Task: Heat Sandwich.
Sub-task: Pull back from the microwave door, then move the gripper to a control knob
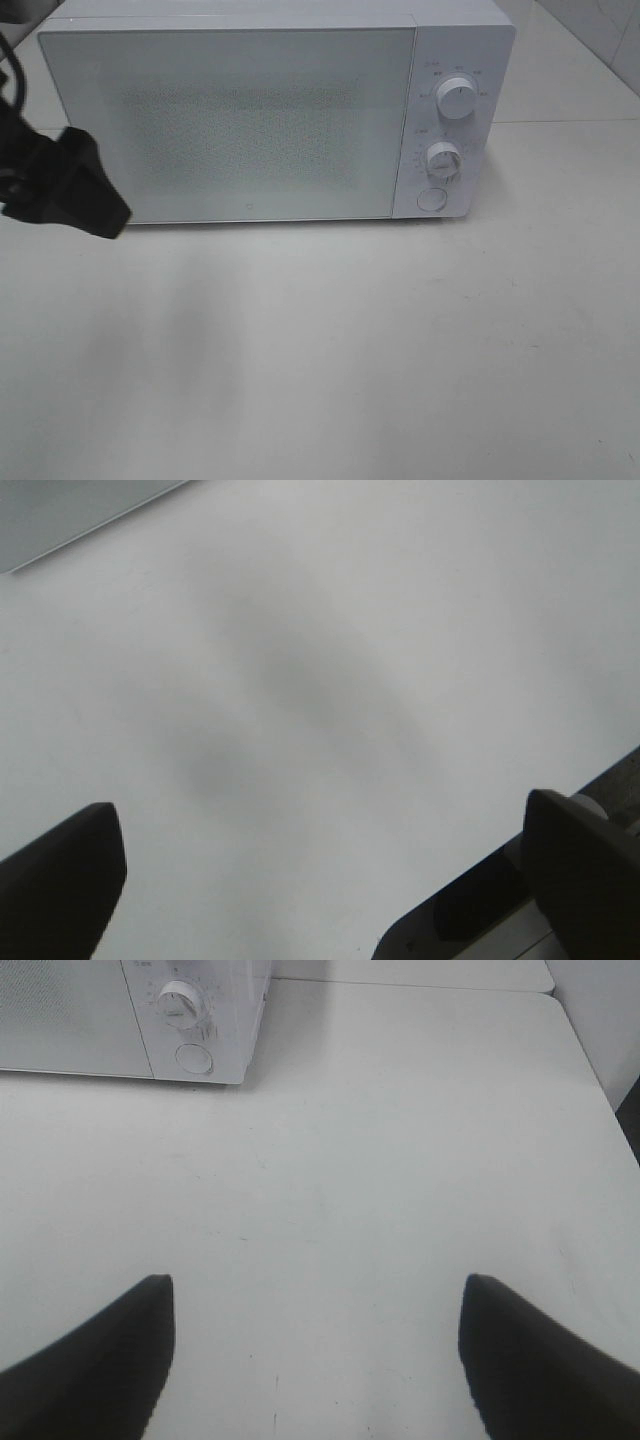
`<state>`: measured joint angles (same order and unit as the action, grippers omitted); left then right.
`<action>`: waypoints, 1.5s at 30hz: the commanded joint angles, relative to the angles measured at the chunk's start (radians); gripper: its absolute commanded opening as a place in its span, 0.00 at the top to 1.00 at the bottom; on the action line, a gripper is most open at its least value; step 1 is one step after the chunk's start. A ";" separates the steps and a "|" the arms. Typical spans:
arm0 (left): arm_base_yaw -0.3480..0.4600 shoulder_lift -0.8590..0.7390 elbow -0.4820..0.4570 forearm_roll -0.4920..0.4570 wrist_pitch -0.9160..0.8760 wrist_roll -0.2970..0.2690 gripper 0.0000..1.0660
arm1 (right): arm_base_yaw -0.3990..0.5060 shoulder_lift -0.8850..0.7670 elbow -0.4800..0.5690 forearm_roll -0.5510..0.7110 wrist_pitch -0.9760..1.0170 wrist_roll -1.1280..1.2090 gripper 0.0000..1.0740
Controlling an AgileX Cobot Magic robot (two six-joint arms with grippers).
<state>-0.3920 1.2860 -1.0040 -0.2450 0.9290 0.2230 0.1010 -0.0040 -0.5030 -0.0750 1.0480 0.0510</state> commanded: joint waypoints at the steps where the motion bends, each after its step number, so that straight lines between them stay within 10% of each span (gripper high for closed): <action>1: 0.070 -0.041 0.006 0.010 0.044 -0.027 0.03 | -0.005 -0.024 -0.001 -0.007 -0.008 0.009 0.29; 14: 0.381 -0.377 0.195 0.154 0.088 -0.195 0.03 | -0.005 -0.024 -0.001 -0.007 -0.008 0.009 0.29; 45: 0.389 -1.007 0.508 0.191 0.106 -0.211 0.03 | -0.005 -0.024 -0.001 -0.006 -0.008 0.007 0.29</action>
<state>-0.0040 0.2930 -0.5000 -0.0530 1.0500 0.0210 0.1010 -0.0040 -0.5030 -0.0750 1.0480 0.0510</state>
